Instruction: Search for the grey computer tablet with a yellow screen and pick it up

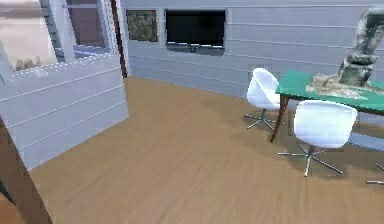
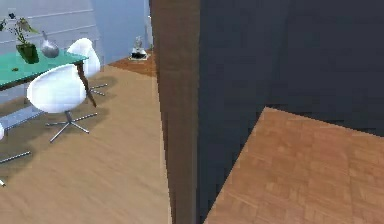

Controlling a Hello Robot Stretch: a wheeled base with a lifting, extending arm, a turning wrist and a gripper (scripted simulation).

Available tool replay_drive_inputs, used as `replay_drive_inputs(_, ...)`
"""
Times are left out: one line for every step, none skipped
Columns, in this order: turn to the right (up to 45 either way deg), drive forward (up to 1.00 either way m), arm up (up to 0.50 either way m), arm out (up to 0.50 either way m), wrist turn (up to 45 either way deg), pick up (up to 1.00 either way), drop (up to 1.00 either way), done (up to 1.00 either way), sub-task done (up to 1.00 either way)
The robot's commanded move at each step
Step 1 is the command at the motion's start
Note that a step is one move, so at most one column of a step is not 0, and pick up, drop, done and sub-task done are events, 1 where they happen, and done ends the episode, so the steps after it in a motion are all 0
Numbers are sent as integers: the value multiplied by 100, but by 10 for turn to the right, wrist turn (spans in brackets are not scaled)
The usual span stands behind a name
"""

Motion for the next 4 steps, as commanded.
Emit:
replay_drive_inputs(270,0,0,0,0,0,0,0,0)
replay_drive_inputs(0,50,0,0,0,0,0,0,0)
replay_drive_inputs(450,0,0,0,0,0,0,0,0)
replay_drive_inputs(0,45,0,0,0,0,0,0,0)
